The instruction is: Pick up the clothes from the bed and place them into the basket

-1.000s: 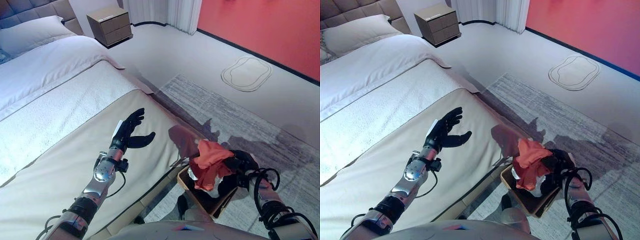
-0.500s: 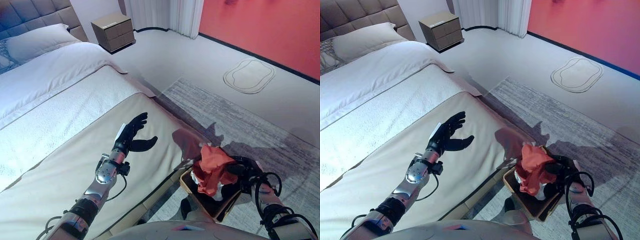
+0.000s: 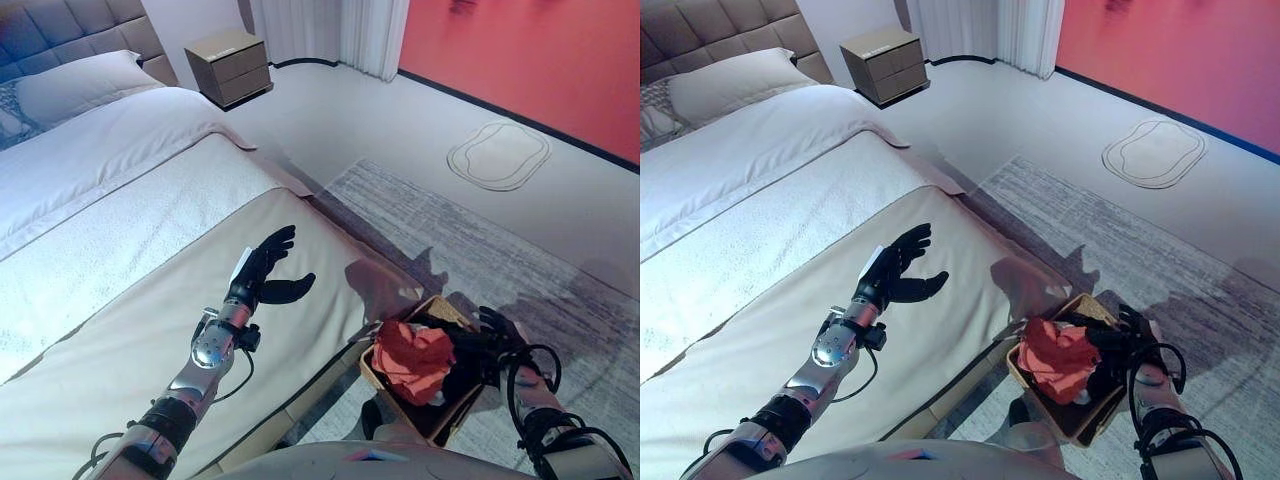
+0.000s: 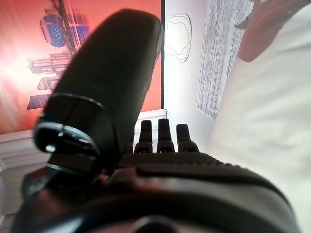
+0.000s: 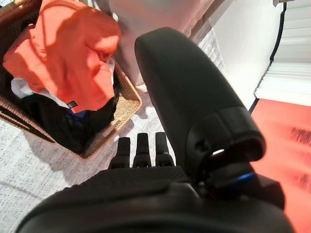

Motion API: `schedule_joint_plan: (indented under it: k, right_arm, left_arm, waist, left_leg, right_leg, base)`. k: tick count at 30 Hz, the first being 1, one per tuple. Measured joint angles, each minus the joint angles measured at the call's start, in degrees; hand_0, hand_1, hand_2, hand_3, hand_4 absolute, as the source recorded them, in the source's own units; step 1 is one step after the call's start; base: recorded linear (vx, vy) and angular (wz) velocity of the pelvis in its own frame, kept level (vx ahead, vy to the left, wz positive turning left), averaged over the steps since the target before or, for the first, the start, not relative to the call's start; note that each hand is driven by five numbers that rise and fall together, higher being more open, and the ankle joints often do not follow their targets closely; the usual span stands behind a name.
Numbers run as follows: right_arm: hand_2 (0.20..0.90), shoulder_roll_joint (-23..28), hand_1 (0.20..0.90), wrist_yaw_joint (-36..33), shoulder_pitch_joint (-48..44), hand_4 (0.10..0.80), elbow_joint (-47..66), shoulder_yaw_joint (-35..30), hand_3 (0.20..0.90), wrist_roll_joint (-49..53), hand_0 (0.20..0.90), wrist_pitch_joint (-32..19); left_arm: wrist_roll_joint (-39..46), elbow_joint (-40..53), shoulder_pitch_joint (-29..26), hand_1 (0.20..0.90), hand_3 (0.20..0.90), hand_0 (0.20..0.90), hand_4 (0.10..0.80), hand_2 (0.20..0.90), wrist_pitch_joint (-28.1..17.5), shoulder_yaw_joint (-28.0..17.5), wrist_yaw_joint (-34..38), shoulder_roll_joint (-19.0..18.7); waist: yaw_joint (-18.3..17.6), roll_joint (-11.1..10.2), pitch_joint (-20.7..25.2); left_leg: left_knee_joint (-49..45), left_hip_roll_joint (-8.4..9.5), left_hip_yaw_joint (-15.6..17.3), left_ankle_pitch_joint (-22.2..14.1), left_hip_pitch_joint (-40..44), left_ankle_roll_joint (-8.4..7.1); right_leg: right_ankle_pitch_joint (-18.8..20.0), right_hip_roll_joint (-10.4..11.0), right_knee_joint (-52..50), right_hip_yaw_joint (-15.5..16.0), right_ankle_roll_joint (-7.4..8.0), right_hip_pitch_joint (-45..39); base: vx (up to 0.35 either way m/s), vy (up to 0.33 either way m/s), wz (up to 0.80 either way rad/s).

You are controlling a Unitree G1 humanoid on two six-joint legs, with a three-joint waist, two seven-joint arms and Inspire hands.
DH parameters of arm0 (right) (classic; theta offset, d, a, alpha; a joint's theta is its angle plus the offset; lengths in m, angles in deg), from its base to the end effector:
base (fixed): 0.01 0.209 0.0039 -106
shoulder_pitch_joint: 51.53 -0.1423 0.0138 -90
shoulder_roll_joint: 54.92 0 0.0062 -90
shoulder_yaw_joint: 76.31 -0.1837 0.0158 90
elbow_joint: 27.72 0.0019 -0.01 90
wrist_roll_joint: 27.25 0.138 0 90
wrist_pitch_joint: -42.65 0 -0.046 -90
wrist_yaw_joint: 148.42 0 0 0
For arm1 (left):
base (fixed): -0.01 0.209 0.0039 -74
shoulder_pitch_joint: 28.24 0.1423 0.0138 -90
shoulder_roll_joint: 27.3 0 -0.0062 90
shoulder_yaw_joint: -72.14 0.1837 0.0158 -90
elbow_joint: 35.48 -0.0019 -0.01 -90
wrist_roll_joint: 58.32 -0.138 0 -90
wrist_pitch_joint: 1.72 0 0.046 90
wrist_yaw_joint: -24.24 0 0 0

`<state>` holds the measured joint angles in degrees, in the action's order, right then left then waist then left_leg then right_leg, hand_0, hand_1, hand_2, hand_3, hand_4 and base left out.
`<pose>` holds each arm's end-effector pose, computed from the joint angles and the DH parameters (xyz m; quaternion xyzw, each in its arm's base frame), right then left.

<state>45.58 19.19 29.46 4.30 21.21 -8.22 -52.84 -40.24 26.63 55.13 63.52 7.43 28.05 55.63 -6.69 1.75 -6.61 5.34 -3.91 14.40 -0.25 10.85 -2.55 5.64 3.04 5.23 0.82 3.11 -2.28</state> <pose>0.1655 -0.2834 -0.0534 -0.1319 0.3432 -0.2161 0.9045 0.2000 0.1789 -0.0092 0.0764 0.0271 -0.1127 0.9903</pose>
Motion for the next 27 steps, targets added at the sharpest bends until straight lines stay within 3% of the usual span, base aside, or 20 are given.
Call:
schedule_joint_plan:
  k: [5,12,17,20,27]
  right_arm:
    - [0.9,-0.18,0.9,-3.41,0.02,0.8,6.87,0.28,0.9,-1.53,0.9,0.55]
    - [0.9,0.1,0.9,-7.95,1.03,0.8,29.04,6.34,0.9,-12.98,0.9,-0.14]
    - [0.9,0.07,0.9,-7.54,0.99,0.8,32.33,9.29,0.9,-19.57,0.9,-2.49]
    - [0.9,0.08,0.9,-6.94,1.12,0.8,32.54,9.83,0.9,-22.49,0.9,-2.54]
    - [0.9,0.01,0.9,-4.76,1.29,0.8,33.17,12.15,0.9,-22.67,0.9,-2.52]
  left_arm:
    - [-0.01,-0.62,0.07,0.9,0.9,0.9,0.8,0.9,0.0,-0.02,1.16,0.1]
    - [0.04,-1.82,3.5,0.9,0.9,0.9,0.8,0.9,1.14,-0.83,1.31,3.48]
    - [0.02,-3.79,7.51,0.9,0.9,0.9,0.8,0.9,2.83,-1.73,2.72,4.8]
    - [0.0,-4.94,9.36,0.9,0.9,0.9,0.8,0.9,3.63,-4.75,3.09,5.68]
    - [0.01,-4.93,10.5,0.9,0.9,0.9,0.8,0.9,4.07,-7.56,3.19,5.9]
  waist:
    - [0.02,0.0,0.0]
    - [0.76,0.05,0.03]
    - [3.79,0.05,0.05]
    - [5.08,0.01,0.05]
    - [7.1,-0.02,0.04]
  left_leg:
    - [0.0,0.01,-0.46,0.27,-0.17,0.09]
    - [-0.06,-0.05,-2.3,0.82,-0.77,0.02]
    - [-0.06,-0.1,-3.94,1.22,-1.57,0.0]
    - [-0.02,-0.07,-6.07,1.68,-2.41,-0.05]
    - [0.03,0.05,-9.14,2.33,-3.46,-0.08]
  right_leg:
    - [0.0,0.04,0.0,0.21,-0.01,0.02]
    - [0.01,0.15,0.02,1.78,-0.01,-0.18]
    - [-0.02,0.35,0.05,3.43,-0.02,-0.27]
    - [-0.08,0.6,0.28,5.48,0.02,-0.56]
    - [-0.34,1.13,0.34,8.86,0.35,-1.28]
  base:
    - [0.007,0.002,0.03]
    - [0.005,0.006,0.12]
    - [0.039,0.001,0.18]
    - [0.05,0.001,0.33]
    - [0.026,0.002,0.26]
